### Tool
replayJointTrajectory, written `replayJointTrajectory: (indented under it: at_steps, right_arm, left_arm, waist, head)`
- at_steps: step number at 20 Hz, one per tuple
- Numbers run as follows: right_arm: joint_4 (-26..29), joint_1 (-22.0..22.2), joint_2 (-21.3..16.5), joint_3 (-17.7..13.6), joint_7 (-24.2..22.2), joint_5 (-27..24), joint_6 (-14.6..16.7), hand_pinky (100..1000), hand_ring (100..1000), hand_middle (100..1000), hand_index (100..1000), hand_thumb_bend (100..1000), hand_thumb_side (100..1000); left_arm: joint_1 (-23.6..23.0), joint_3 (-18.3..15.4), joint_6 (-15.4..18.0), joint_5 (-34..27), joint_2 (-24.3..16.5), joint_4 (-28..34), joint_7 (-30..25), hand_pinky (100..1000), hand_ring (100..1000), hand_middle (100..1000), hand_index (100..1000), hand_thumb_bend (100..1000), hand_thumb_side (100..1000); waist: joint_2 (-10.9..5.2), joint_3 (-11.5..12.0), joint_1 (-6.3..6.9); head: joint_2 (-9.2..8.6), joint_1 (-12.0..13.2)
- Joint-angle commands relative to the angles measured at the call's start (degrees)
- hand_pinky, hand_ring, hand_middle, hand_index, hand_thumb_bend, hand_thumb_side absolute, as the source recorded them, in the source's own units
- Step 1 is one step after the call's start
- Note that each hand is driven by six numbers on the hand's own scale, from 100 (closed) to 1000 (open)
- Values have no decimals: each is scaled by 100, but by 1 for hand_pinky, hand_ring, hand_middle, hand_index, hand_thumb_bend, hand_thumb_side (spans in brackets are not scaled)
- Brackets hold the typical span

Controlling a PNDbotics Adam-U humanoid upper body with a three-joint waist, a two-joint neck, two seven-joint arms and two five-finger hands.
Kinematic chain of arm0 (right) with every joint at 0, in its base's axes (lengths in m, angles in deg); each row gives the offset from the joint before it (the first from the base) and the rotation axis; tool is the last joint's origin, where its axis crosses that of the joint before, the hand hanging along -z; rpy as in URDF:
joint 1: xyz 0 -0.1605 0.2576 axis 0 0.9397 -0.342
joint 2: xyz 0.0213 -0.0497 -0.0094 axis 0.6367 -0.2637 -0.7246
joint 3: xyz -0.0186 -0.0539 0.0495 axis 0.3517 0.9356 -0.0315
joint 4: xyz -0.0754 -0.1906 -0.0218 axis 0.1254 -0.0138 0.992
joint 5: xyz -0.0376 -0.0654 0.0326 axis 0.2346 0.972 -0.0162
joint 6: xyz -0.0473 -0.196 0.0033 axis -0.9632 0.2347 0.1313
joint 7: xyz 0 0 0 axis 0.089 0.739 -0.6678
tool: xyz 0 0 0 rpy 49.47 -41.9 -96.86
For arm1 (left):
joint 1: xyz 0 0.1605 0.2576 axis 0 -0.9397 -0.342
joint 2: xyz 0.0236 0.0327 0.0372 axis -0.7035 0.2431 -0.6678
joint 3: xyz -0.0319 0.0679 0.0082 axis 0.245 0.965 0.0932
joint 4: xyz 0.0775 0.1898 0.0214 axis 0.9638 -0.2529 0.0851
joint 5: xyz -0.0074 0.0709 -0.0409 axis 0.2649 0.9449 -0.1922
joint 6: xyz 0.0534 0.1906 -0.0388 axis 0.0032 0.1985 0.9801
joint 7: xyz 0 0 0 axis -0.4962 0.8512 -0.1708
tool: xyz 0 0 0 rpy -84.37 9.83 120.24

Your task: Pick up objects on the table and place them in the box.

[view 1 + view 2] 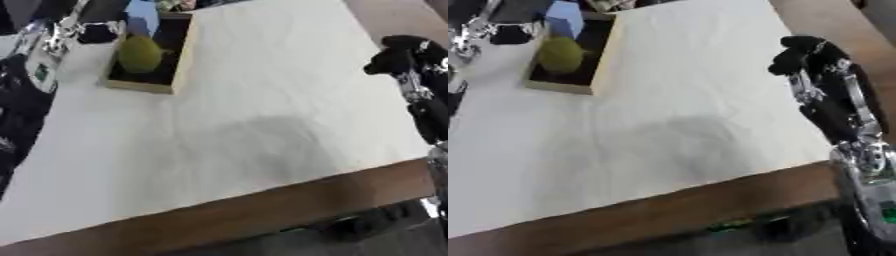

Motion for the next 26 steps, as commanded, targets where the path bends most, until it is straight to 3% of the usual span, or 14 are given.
replayJointTrajectory:
  at_steps: [1, 6, 12, 19, 26]
  right_arm:
    - [41, -20, -49, -78, 50, 36, 8, 675, 616, 573, 759, 100, 521]
    - [37, 24, -44, -133, 117, 67, 6, 674, 615, 572, 759, 100, 519]
    - [28, 88, -48, -178, 179, 85, -3, 673, 614, 572, 758, 100, 517]
    - [18, 144, -32, -216, 230, 102, -9, 674, 614, 572, 758, 100, 517]
    - [19, 156, 9, -223, 249, 108, -12, 674, 614, 571, 758, 100, 518]
  left_arm:
    - [-253, -29, -67, -895, -525, 1082, -19, 731, 752, 756, 868, 100, 292]
    - [-1426, -363, -336, -2289, -716, 3030, 297, 701, 728, 722, 840, 100, 346]
    - [-2647, -725, -442, -3241, -288, 4559, 643, 677, 705, 693, 807, 100, 463]
    - [-3475, -927, -366, -3303, 607, 5164, 728, 669, 692, 671, 783, 100, 553]
    - [-3759, -943, -152, -3291, 1142, 5226, 576, 667, 686, 664, 783, 100, 590]
  waist:
    - [-144, 97, -52]
    - [-195, 410, -124]
    - [-259, 692, -183]
    - [-329, 894, -223]
    - [-345, 990, -257]
  head:
    - [27, -67]
    - [27, -121]
    - [27, -92]
    - [27, -10]
    - [27, 78]
